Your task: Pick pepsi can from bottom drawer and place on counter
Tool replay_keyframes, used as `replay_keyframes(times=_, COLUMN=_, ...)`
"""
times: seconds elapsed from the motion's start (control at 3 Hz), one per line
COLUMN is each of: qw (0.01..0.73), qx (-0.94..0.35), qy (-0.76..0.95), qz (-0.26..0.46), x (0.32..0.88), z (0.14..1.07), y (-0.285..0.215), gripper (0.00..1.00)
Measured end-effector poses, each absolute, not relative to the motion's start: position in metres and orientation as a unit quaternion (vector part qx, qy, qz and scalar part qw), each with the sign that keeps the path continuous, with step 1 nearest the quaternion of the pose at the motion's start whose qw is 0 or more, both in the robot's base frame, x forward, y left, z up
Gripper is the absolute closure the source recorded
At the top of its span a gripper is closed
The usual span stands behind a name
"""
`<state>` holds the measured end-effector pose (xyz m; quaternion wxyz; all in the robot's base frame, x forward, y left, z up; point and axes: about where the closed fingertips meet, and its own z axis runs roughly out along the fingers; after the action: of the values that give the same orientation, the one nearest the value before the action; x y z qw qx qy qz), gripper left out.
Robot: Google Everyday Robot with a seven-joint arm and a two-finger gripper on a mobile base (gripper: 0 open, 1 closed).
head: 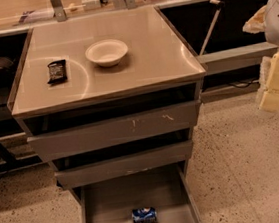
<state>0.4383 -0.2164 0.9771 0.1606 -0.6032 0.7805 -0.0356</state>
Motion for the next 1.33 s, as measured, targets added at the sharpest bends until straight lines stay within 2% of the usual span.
replay_keyframes(times=0.67, qw=0.160, qx=-0.608, qy=0.776, qz=-0.039, x=0.442, z=0.948, y=-0.209, gripper=0.00)
replay_keyframes(times=1.33, qw=0.131, qx=-0.631, qy=0.763, qz=0.053, x=0.440, z=0.769, y=-0.171, gripper=0.00)
